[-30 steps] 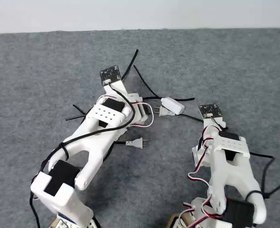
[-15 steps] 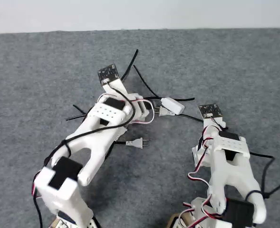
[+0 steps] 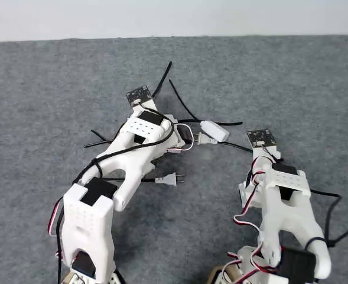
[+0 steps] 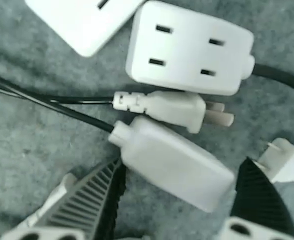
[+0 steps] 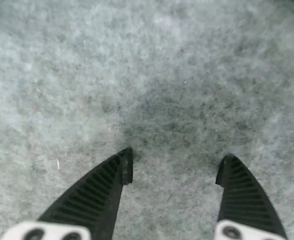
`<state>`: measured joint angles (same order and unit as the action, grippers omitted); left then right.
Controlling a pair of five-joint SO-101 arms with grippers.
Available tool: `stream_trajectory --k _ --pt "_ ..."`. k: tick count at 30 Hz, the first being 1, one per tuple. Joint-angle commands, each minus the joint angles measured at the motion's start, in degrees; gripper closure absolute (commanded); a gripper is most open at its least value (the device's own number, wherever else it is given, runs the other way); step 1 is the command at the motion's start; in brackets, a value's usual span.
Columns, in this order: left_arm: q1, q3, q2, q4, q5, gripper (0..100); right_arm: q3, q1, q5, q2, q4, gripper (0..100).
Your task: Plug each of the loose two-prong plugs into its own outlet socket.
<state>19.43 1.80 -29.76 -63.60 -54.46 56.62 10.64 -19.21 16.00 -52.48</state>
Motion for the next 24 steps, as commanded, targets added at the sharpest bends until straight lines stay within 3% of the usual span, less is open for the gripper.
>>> stream_trajectory --k 1,4,5,11,16,24 --pt "-0.1 -2.3 0.4 -1.3 0.0 75 -1.7 -0.8 -0.7 0.0 0.7 73.3" --pt "-0.1 -2.3 0.8 -1.1 5.0 97 -1.7 -0.8 -0.7 0.0 0.7 73.3" --pt "-0.1 -2.4 1.0 -1.3 6.6 100 -1.7 -0.8 -0.7 0.1 0.7 73.3" --pt "3.0 -2.3 2.0 -4.0 6.9 99 -1.7 -0.8 -0.6 0.1 0.7 73.3" --pt "5.5 2.5 10.6 -5.9 7.0 99 -1.7 -0.7 -0.6 0.2 0.8 73.3" --pt "4.9 22.9 30.6 9.2 12.5 98 -1.7 -0.6 -0.4 0.0 0.8 73.3"
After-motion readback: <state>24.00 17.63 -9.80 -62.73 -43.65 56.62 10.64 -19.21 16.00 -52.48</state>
